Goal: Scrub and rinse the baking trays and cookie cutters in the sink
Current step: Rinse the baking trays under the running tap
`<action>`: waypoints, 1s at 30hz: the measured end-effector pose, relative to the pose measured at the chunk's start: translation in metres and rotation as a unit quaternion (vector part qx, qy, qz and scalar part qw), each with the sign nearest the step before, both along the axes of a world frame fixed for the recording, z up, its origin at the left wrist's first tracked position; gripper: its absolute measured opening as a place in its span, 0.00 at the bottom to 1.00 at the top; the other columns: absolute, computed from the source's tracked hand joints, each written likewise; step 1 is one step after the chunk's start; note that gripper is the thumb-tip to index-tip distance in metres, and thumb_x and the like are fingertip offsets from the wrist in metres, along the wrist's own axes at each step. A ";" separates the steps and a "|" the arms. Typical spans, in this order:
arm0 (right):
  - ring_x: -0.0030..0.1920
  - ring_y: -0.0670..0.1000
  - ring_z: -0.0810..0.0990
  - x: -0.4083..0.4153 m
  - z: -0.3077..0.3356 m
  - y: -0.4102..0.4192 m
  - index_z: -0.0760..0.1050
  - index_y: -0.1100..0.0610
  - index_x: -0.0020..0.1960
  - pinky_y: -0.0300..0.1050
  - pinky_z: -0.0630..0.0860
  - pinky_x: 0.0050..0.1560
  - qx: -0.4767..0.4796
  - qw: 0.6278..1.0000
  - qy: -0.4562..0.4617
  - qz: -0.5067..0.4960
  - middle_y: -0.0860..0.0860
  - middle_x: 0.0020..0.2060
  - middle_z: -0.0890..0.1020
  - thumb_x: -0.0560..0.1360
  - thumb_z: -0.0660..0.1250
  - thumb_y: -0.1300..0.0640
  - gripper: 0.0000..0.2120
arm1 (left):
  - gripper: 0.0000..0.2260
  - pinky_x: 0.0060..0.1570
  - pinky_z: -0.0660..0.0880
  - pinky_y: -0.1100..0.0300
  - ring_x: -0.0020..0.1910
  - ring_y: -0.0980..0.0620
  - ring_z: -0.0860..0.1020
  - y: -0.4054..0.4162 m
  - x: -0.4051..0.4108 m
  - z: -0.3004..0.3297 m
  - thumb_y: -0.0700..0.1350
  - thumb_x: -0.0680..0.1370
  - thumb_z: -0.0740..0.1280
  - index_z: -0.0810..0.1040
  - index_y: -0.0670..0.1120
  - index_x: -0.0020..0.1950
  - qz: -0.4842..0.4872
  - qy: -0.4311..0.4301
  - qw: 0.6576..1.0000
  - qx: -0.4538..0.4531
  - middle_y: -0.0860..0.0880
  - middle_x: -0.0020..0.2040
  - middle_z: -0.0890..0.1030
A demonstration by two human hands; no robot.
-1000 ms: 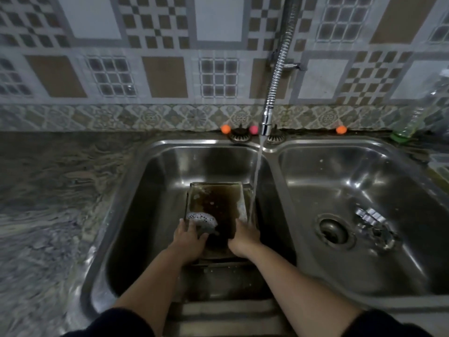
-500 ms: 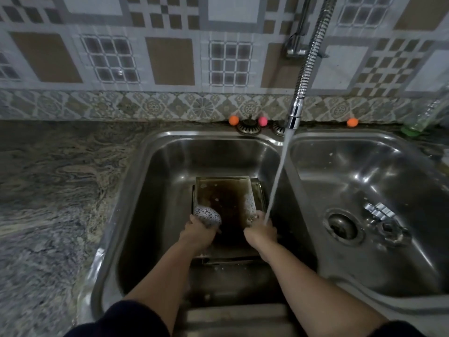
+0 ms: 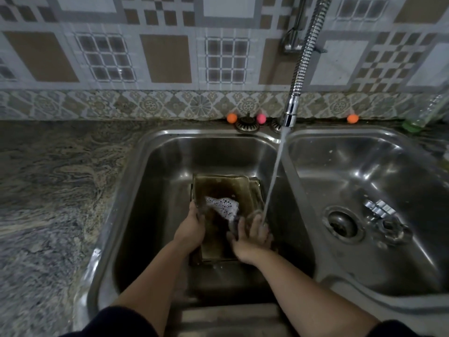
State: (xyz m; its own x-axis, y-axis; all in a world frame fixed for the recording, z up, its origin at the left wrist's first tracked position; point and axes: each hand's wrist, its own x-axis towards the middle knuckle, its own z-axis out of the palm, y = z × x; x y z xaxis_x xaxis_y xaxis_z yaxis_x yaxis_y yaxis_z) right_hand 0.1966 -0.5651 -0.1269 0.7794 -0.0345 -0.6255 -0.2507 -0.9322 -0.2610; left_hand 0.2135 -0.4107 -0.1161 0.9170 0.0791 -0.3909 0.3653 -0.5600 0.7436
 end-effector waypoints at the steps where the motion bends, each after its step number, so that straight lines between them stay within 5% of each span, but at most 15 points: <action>1: 0.74 0.63 0.29 -0.005 0.001 0.008 0.32 0.46 0.77 0.64 0.35 0.72 0.012 1.000 -0.002 0.013 0.55 0.73 0.28 0.80 0.42 0.38 0.31 | 0.24 0.61 0.73 0.48 0.59 0.44 0.77 -0.004 -0.002 0.004 0.47 0.83 0.51 0.47 0.57 0.77 0.002 -0.019 1.000 0.004 0.45 0.64 0.76; 5: 0.73 0.55 0.27 -0.008 -0.001 0.036 0.28 0.39 0.73 0.58 0.32 0.72 0.076 0.991 -0.064 0.095 0.53 0.74 0.28 0.81 0.40 0.40 0.27 | 0.24 0.63 0.67 0.55 0.62 0.53 0.73 -0.015 -0.015 0.018 0.50 0.83 0.50 0.44 0.60 0.77 0.019 -0.066 0.996 -0.063 0.48 0.68 0.72; 9: 0.74 0.51 0.29 0.012 0.007 0.022 0.29 0.33 0.72 0.59 0.31 0.71 0.087 0.979 -0.132 0.133 0.47 0.75 0.30 0.80 0.39 0.36 0.26 | 0.22 0.60 0.72 0.54 0.56 0.55 0.76 -0.013 -0.017 0.030 0.52 0.83 0.49 0.49 0.61 0.77 0.036 -0.123 0.991 -0.049 0.50 0.63 0.76; 14: 0.73 0.59 0.27 0.019 0.011 -0.016 0.35 0.32 0.73 0.64 0.32 0.72 0.009 0.987 -0.103 0.122 0.50 0.73 0.27 0.78 0.38 0.33 0.26 | 0.16 0.54 0.76 0.49 0.50 0.54 0.78 -0.001 -0.024 0.042 0.51 0.83 0.51 0.60 0.64 0.70 0.075 -0.104 0.989 -0.078 0.53 0.54 0.77; 16: 0.76 0.62 0.36 0.016 0.017 -0.020 0.46 0.34 0.75 0.61 0.44 0.75 0.063 0.991 -0.094 0.070 0.49 0.76 0.33 0.79 0.46 0.36 0.25 | 0.14 0.49 0.77 0.51 0.48 0.51 0.79 0.001 -0.030 0.046 0.48 0.83 0.51 0.65 0.61 0.66 0.091 -0.068 0.989 -0.095 0.51 0.50 0.78; 18: 0.76 0.58 0.55 0.013 0.025 -0.026 0.58 0.40 0.75 0.51 0.61 0.71 0.162 0.981 -0.097 -0.041 0.51 0.78 0.50 0.80 0.56 0.44 0.24 | 0.11 0.48 0.77 0.52 0.47 0.48 0.80 0.003 -0.036 0.050 0.47 0.83 0.51 0.69 0.55 0.61 0.093 -0.031 0.987 -0.129 0.47 0.49 0.80; 22: 0.68 0.52 0.69 0.007 0.054 -0.055 0.60 0.49 0.76 0.44 0.68 0.64 0.285 0.949 -0.005 -0.134 0.52 0.72 0.67 0.77 0.66 0.57 0.30 | 0.13 0.48 0.78 0.51 0.50 0.44 0.81 0.005 -0.047 0.052 0.47 0.84 0.51 0.73 0.51 0.62 0.072 0.044 0.972 -0.218 0.42 0.52 0.82; 27: 0.70 0.54 0.67 -0.001 0.092 -0.078 0.55 0.52 0.77 0.46 0.68 0.64 0.218 0.961 -0.111 -0.129 0.52 0.73 0.65 0.75 0.70 0.55 0.37 | 0.19 0.65 0.70 0.45 0.62 0.44 0.75 -0.016 -0.056 0.030 0.48 0.83 0.52 0.61 0.57 0.74 0.064 0.090 0.969 -0.221 0.44 0.66 0.75; 30: 0.73 0.55 0.64 -0.002 0.104 -0.086 0.53 0.51 0.78 0.47 0.65 0.69 0.182 0.962 -0.177 -0.097 0.52 0.75 0.62 0.73 0.73 0.56 0.41 | 0.19 0.69 0.63 0.55 0.68 0.46 0.69 -0.042 -0.060 0.032 0.45 0.84 0.51 0.59 0.54 0.76 0.028 0.055 0.980 -0.187 0.47 0.70 0.69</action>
